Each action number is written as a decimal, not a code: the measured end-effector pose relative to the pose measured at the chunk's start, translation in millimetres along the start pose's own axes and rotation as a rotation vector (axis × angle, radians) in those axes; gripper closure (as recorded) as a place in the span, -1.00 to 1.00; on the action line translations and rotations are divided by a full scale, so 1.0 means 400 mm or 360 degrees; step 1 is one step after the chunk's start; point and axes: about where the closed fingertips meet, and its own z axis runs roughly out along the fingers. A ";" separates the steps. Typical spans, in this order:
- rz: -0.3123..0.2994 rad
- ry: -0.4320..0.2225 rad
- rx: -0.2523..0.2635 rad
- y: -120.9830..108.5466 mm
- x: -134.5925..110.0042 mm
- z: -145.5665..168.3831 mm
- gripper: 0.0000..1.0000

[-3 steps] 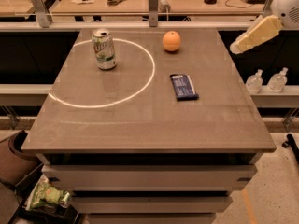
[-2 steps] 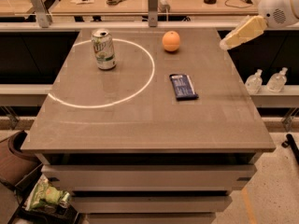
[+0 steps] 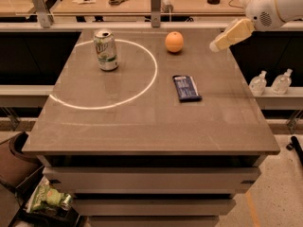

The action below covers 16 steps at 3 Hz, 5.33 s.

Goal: Pick orange

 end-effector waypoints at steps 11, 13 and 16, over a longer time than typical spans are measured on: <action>0.0277 -0.0372 -0.0211 -0.003 -0.004 0.553 -1.00; 0.0302 -0.0379 -0.0274 0.027 -0.011 0.597 -0.19; 0.0302 -0.0378 -0.0300 0.045 -0.015 0.620 1.00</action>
Offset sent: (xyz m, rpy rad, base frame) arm 0.0301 0.0525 -0.0604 0.1326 -0.0067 -0.0136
